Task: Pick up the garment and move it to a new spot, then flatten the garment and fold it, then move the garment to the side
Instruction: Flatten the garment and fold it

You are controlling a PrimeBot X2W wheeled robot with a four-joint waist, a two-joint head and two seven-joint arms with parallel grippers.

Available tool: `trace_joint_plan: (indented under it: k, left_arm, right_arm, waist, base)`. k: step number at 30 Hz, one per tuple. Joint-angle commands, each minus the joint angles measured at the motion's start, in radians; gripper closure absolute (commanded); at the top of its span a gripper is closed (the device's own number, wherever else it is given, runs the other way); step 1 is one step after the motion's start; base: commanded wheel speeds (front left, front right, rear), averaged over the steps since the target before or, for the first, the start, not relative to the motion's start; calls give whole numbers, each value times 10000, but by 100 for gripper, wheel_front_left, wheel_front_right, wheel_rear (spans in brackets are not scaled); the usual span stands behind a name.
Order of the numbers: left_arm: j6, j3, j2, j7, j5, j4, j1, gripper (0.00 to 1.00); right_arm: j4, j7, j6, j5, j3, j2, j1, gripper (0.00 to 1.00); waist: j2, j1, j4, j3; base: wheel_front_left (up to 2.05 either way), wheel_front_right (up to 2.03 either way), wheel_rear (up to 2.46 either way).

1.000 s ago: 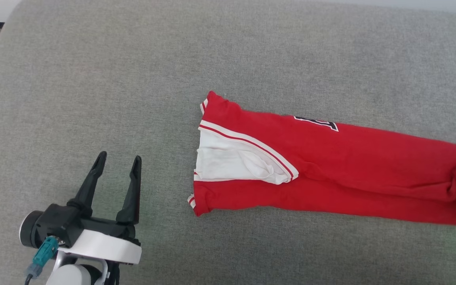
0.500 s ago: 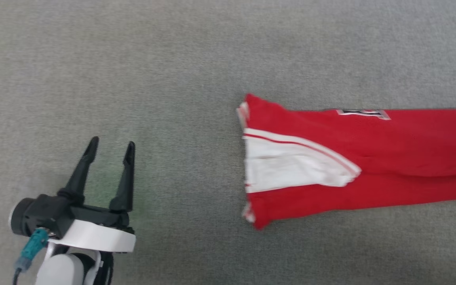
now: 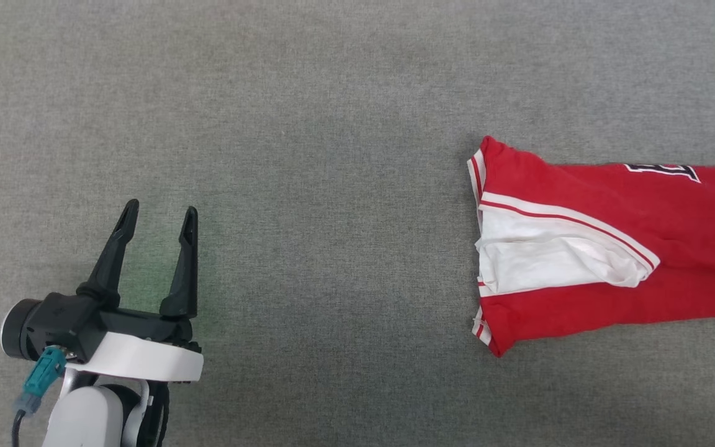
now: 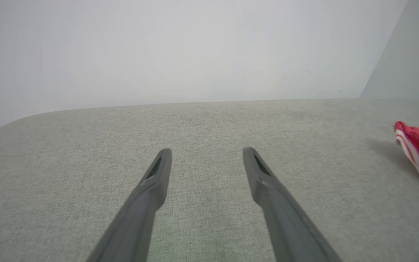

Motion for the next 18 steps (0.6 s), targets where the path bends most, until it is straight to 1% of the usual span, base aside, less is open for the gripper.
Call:
trace_joint_plan:
  k: [1,4,8,9,11,15,18]
  left_arm:
    - [-17,23,0,-47,89,34,49,0]
    - [-18,-48,-51,-49,106,94,113,0]
    - [-18,-88,-84,-49,14,154,187,0]
    - [-18,-88,-84,-49,14,154,187,0]
    - [-18,-92,-113,-49,-11,179,280,0]
    - [-18,-209,-243,-47,-75,273,337,0]
    - [-18,-255,-383,-49,-141,367,336,0]
  right_arm:
    - [-317,-71,-1,80,206,111,173,100]
    - [-1121,-92,-1,114,704,166,500,100]
    - [-2522,1,-1,165,1653,134,868,100]
    - [-2522,1,-1,165,1653,134,868,100]
    - [-3308,121,-1,75,2151,209,887,100]
    - [-4584,545,-1,-87,3412,430,581,100]
    - [-5140,834,-1,-352,4454,636,195,100]
  waist:
    - [-1,0,-32,-95]
    - [-1,0,-12,-252]
    - [-1,0,109,-468]
    - [-1,0,109,-468]
    - [-1,0,199,-554]
    - [-1,0,460,-677]
    - [-1,0,714,-761]
  base:
    - [0,0,0]
    - [0,0,0]
    - [0,0,0]
    - [0,0,0]
    - [0,0,0]
    - [0,0,0]
    - [0,0,0]
